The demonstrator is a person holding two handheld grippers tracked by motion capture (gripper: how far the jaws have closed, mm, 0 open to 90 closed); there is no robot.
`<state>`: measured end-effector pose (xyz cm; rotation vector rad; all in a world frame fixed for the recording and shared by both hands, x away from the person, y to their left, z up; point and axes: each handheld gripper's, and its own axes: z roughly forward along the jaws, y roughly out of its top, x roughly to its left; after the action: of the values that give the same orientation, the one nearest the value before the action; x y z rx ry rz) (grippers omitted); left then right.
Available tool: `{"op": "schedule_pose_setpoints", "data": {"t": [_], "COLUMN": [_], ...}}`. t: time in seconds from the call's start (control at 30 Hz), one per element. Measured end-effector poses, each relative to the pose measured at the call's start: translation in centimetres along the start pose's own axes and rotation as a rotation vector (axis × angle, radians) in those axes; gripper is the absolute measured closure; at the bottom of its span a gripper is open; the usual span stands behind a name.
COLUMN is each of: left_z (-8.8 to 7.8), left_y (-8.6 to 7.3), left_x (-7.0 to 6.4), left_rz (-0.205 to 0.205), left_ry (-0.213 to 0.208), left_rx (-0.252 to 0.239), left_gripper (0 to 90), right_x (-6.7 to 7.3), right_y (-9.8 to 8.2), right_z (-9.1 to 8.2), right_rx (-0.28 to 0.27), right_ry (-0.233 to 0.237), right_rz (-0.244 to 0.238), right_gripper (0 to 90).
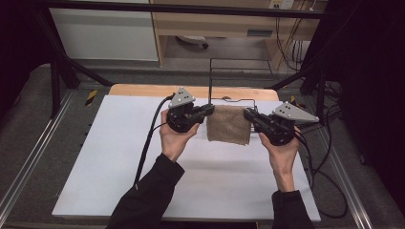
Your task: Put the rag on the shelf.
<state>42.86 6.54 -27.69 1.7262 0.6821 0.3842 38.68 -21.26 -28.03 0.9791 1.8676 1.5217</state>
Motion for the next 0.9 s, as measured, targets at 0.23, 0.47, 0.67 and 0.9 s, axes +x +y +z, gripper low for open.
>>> {"op": "schedule_pose_setpoints", "data": {"t": [0.23, 0.47, 0.67, 0.9], "left_z": [0.2, 0.6, 0.8, 1.1], "left_y": [0.9, 2.3, 3.5, 4.9], "left_x": [0.0, 0.1, 0.1, 0.2], "left_rz": [0.008, 0.019, 0.027, 0.031], "left_ry": [0.004, 0.009, 0.007, 0.005], "left_rx": [-0.024, -0.055, -0.075, -0.091], "left_gripper": [85.5, 85.6, 85.6, 85.6], "right_x": [-0.2, -0.8, -1.2, -1.7], "right_y": [1.1, 2.6, 3.9, 5.0], "right_z": [-0.1, -0.2, -0.3, -0.4], "right_rx": [-0.022, -0.045, -0.065, -0.079], "right_ry": [-0.014, -0.032, -0.045, -0.058], "right_rz": [-0.002, -0.012, -0.023, -0.036], "right_gripper": [84.2, 84.3, 84.3, 84.3]}}
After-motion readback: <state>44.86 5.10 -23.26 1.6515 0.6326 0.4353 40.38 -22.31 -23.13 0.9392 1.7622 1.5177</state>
